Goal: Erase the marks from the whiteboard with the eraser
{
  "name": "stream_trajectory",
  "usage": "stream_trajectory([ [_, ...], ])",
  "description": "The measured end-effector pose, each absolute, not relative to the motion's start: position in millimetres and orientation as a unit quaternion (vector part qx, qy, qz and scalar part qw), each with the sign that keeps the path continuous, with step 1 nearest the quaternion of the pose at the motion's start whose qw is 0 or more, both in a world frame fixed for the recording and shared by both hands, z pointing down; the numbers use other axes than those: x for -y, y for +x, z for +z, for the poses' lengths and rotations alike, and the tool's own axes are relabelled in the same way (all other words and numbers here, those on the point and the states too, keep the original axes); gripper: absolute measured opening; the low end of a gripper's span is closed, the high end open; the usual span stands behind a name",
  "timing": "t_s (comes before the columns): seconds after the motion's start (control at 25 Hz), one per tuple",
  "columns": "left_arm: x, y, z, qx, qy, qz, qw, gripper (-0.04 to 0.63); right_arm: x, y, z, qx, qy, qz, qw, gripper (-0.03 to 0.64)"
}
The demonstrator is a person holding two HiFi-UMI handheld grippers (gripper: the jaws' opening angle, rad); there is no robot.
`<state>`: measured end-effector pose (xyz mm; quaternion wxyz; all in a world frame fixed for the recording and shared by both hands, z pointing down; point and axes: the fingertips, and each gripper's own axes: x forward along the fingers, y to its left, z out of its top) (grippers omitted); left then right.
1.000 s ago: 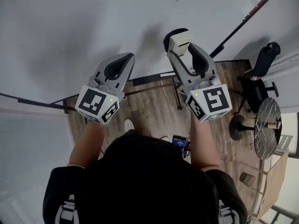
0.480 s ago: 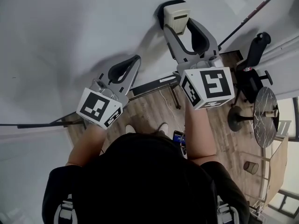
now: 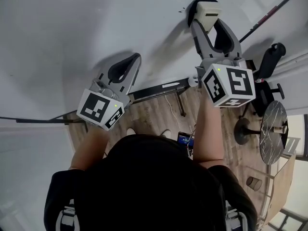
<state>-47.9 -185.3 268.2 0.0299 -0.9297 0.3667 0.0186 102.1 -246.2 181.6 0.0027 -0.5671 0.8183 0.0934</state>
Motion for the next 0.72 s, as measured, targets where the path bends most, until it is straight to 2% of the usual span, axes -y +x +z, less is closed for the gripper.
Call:
stream_trajectory([
  [0.48,180.6,-68.1,272.4,-0.409,-0.912,0.016,0.03,0.005,240.3,112.6,186.2,-0.822,-0.563,0.084,0.011,0.221],
  [0.72,176.5,-74.5,268.2,-0.417,-0.908,0.021,0.035,0.005,215.9,67.5,182.8,-0.848,-0.52,0.106,0.003,0.221],
])
